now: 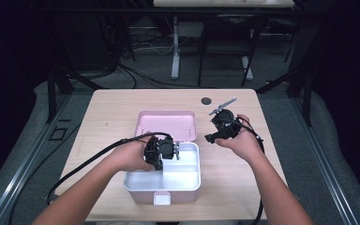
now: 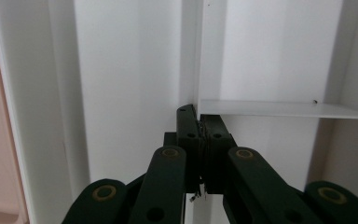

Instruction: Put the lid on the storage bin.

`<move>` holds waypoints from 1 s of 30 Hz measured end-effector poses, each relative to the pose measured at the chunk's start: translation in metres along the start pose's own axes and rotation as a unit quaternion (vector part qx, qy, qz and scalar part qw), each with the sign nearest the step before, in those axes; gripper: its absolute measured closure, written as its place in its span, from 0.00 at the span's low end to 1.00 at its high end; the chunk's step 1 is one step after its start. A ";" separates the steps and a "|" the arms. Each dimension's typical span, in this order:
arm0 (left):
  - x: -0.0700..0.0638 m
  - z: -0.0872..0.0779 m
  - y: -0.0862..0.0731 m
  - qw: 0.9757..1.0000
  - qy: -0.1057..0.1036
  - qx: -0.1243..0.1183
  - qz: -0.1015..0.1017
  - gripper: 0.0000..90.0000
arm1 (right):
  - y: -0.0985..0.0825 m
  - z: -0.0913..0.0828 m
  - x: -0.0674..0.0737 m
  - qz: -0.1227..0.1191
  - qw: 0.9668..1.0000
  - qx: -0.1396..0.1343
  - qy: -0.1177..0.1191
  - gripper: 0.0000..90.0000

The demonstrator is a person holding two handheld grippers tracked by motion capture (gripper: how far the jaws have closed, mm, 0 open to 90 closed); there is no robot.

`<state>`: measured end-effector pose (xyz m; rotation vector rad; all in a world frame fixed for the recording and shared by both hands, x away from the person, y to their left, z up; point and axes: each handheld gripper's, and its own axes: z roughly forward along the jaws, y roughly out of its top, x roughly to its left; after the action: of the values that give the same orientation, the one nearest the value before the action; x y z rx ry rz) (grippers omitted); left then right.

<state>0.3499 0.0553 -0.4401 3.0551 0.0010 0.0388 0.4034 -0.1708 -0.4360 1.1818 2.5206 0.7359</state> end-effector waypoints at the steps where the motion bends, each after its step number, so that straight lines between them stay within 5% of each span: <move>1: 0.000 0.000 0.000 1.000 0.000 0.000 -0.001 0.98 | 0.003 0.003 0.000 0.008 1.000 0.004 -0.004 0.47; 7: 0.000 0.000 0.001 1.000 0.001 0.004 -0.002 0.98 | 0.014 0.013 -0.004 0.052 0.999 0.008 0.007 0.52; 9: 0.000 0.000 0.001 1.000 0.001 0.004 -0.002 0.98 | 0.018 0.016 -0.004 0.058 0.998 0.011 -0.015 0.52; 12: -0.001 0.000 0.001 1.000 0.000 0.004 -0.002 0.98 | 0.024 0.021 -0.002 0.068 0.997 0.015 -0.016 0.56; 19: -0.001 0.000 0.001 1.000 0.001 0.004 -0.002 0.98 | 0.037 0.034 0.002 0.075 0.997 0.025 -0.022 0.57; 20: -0.001 0.000 0.001 1.000 0.001 0.004 -0.002 0.98 | 0.039 0.036 0.000 0.076 0.997 0.024 -0.007 0.57; 21: -0.001 0.000 0.001 1.000 0.001 0.004 -0.002 0.98 | 0.040 0.038 0.000 0.075 0.997 0.017 -0.026 0.58; 25: -0.001 0.001 0.001 1.000 0.002 0.003 -0.002 0.98 | 0.048 0.041 0.001 0.083 0.996 0.006 -0.036 0.63; 30: -0.001 0.000 0.001 1.000 0.005 0.002 -0.001 0.98 | 0.054 0.047 0.001 0.083 0.996 0.003 -0.021 0.61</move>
<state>0.3486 0.0542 -0.4404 3.0592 0.0048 0.0542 0.4575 -0.1249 -0.4462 1.4069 2.4138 0.7355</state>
